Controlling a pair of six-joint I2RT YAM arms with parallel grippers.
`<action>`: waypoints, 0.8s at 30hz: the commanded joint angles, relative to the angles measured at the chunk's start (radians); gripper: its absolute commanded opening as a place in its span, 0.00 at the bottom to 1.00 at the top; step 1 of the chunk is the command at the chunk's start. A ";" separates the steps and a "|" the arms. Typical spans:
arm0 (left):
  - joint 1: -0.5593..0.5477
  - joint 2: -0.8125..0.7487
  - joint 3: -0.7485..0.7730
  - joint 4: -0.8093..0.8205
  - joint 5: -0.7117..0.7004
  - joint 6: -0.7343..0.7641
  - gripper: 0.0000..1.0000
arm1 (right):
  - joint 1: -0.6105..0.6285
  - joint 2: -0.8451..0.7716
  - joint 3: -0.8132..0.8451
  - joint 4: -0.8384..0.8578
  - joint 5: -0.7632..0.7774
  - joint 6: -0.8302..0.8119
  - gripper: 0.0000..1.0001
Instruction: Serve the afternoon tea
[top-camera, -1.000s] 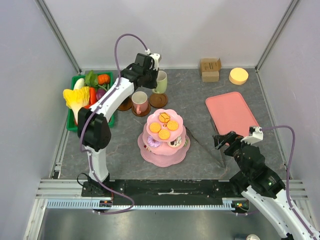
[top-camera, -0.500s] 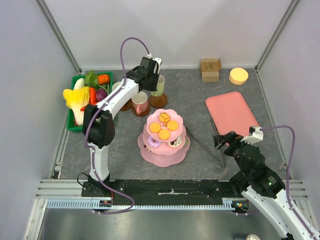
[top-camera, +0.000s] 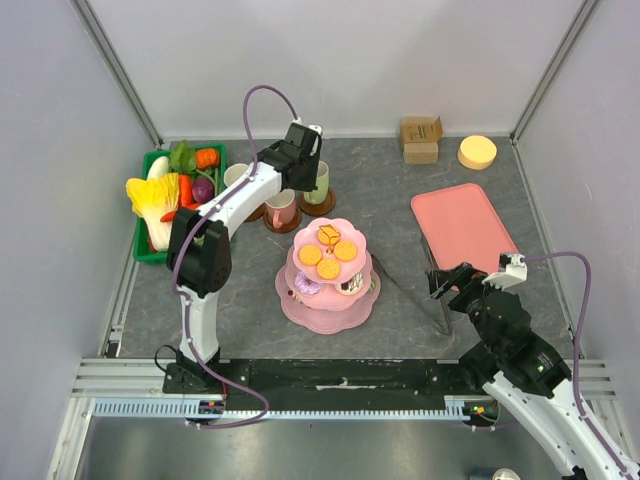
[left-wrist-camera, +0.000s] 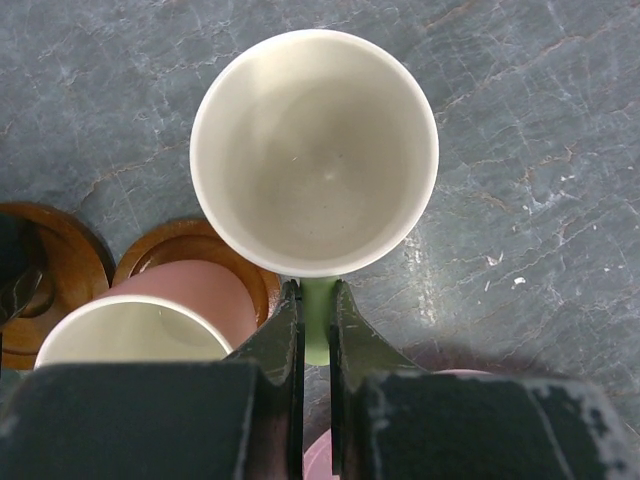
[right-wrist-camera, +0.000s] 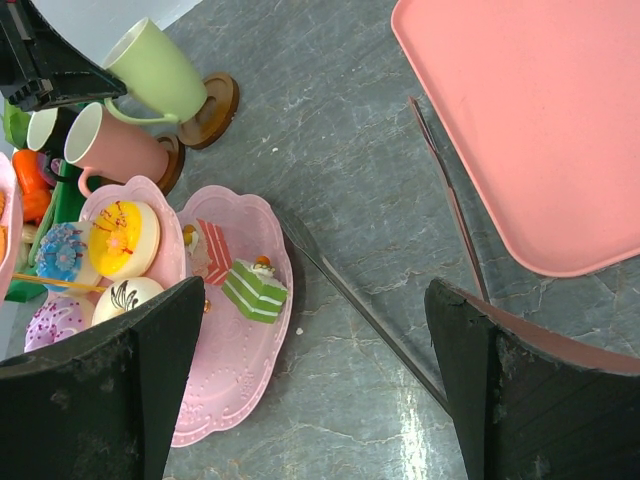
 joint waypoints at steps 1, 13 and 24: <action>-0.001 -0.063 0.002 0.063 -0.046 -0.071 0.02 | 0.001 -0.011 0.040 0.011 0.014 0.005 0.98; -0.019 -0.043 -0.017 0.098 -0.066 -0.084 0.02 | 0.001 -0.015 0.040 0.010 0.014 0.002 0.98; -0.033 -0.030 -0.049 0.126 -0.111 -0.058 0.02 | 0.001 -0.017 0.042 0.013 0.017 -0.003 0.98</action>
